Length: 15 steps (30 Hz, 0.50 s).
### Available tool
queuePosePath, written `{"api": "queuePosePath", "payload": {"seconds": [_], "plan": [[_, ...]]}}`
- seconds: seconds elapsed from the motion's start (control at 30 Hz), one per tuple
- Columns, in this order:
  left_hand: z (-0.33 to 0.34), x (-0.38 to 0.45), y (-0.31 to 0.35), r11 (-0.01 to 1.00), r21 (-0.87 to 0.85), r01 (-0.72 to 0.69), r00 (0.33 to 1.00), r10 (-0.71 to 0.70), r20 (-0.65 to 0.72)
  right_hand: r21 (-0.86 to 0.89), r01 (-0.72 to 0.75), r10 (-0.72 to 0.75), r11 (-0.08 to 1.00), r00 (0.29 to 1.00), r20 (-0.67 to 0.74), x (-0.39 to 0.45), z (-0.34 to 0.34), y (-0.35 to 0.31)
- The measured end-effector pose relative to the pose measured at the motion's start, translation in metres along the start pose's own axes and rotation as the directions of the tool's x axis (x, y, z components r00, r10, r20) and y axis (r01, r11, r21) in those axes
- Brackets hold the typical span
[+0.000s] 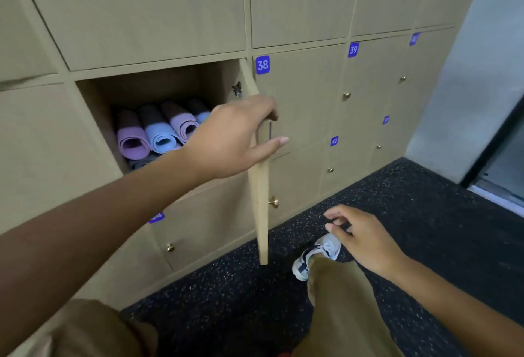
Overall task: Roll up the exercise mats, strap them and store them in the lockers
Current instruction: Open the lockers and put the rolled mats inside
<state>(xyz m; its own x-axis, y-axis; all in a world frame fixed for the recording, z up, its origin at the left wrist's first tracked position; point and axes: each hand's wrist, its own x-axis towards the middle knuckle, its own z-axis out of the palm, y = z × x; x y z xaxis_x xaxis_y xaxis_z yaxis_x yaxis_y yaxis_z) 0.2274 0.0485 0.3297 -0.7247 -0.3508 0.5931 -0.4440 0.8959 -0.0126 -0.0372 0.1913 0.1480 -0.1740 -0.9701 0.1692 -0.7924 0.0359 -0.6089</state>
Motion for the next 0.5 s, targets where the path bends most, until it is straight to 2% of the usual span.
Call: {"api": "queuePosePath", "payload": {"seconds": [0.13,0.27,0.33,0.43,0.5], "plan": [[-0.039,-0.036,-0.037,0.990,0.112,0.087,0.996,-0.086,-0.012,0.011,0.059,-0.059,0.998,0.998,0.035,0.008,0.010,-0.015],[-0.070,-0.062,-0.073,0.921,0.347,0.176,0.970,-0.222,0.099,0.003,0.121,-0.120,0.993,0.989,0.088,0.018,0.010,-0.030],[-0.078,-0.073,-0.089,0.863,0.460,0.209,0.930,-0.321,0.180,0.021,0.135,-0.137,0.991,0.985,0.103,0.025,0.008,-0.039],[-0.081,-0.087,-0.108,0.736,0.642,0.215,0.819,-0.494,0.292,0.008,0.166,-0.166,0.986,0.980,0.106,0.036,0.003,-0.056],[-0.081,-0.095,-0.117,0.683,0.705,0.193,0.756,-0.561,0.336,-0.018,0.196,-0.193,0.980,0.975,0.109,0.041,0.002,-0.067]]}}
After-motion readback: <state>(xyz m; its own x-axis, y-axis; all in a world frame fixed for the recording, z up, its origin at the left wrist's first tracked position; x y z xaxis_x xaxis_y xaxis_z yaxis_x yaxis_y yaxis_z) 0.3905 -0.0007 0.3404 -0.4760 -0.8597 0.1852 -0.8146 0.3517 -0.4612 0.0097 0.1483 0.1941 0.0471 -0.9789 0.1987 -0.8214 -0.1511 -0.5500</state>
